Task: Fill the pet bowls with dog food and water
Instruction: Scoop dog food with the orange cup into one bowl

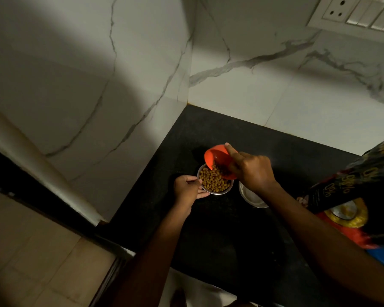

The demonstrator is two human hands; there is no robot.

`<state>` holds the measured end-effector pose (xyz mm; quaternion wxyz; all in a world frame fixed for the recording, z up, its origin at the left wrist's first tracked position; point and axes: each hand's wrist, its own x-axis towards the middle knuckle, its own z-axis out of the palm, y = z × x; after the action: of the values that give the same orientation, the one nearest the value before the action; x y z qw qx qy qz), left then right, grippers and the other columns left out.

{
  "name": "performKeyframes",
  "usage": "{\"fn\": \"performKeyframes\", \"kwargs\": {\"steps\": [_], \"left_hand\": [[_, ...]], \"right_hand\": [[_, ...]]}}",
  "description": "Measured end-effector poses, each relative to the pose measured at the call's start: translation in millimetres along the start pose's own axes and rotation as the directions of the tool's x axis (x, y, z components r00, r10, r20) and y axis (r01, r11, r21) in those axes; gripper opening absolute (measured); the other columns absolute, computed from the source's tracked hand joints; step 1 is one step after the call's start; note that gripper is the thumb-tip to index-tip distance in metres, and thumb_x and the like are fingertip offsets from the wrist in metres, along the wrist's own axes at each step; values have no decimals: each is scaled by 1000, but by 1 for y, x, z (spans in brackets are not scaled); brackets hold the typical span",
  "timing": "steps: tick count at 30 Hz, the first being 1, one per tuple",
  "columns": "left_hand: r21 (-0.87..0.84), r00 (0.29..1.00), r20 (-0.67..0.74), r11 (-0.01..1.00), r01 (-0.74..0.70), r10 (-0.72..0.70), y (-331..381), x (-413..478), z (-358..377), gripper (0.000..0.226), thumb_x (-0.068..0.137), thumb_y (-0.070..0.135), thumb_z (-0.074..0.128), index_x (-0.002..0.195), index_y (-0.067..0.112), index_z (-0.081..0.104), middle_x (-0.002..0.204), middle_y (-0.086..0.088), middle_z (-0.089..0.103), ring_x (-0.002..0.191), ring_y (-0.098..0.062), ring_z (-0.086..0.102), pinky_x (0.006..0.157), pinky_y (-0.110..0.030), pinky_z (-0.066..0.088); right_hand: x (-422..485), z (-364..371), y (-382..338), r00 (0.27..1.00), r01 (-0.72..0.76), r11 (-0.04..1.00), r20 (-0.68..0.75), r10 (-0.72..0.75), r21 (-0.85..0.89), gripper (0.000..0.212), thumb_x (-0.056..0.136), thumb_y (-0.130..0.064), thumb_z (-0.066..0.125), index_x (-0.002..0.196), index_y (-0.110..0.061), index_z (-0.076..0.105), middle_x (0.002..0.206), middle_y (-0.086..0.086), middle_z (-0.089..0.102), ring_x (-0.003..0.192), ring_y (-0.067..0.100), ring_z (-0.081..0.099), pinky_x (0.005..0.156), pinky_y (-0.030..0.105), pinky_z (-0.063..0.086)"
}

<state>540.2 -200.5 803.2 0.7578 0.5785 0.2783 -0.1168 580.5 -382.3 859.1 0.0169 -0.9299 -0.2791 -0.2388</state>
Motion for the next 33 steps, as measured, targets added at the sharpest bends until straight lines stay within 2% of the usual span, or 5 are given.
{"fn": "performKeyframes", "kwargs": {"steps": [9, 15, 20, 24, 33], "left_hand": [[13, 1000, -8, 1000, 15, -14, 1, -2, -1, 22, 95, 1, 54, 116, -2, 57, 105, -25, 67, 87, -32, 71, 56, -28, 60], [18, 1000, 3, 1000, 14, -14, 0, -2, -1, 22, 95, 2, 54, 117, -2, 57, 101, -22, 68, 78, -25, 71, 55, -27, 60], [0, 1000, 12, 1000, 27, -27, 0, -2, -2, 22, 96, 3, 54, 117, -2, 58, 95, -19, 67, 78, -26, 71, 57, -27, 60], [-17, 999, 9, 999, 40, -40, 1, -3, -2, 23, 95, 0, 54, 118, -3, 57, 105, -26, 67, 83, -31, 70, 60, -30, 60], [-11, 999, 21, 999, 39, -39, 3, -5, -5, 26, 94, -3, 54, 120, -5, 57, 107, -28, 67, 89, -34, 71, 64, -31, 61]], "right_hand": [[3, -4, 11, 1000, -22, 999, -16, 21, -25, 59, 78, -13, 76, 133, -6, 57, 80, 12, 74, 50, 29, 65, 41, 28, 45], [7, -2, 8, 999, 37, 999, 38, -36, -8, 65, 78, -22, 78, 136, -5, 54, 89, 14, 75, 55, 32, 67, 43, 35, 53], [7, 2, 9, 991, 128, 986, 59, -122, -106, 76, 70, -33, 87, 134, -8, 56, 77, 5, 74, 42, 21, 59, 37, 22, 41], [7, 1, 8, 980, 191, 973, 89, -180, -129, 80, 70, -21, 86, 138, -9, 46, 69, 4, 70, 38, 21, 54, 35, 23, 41], [11, -8, 7, 944, 320, 927, 155, -292, -196, 73, 66, -14, 83, 134, -5, 57, 64, 3, 66, 37, 21, 52, 43, 21, 23]]}}
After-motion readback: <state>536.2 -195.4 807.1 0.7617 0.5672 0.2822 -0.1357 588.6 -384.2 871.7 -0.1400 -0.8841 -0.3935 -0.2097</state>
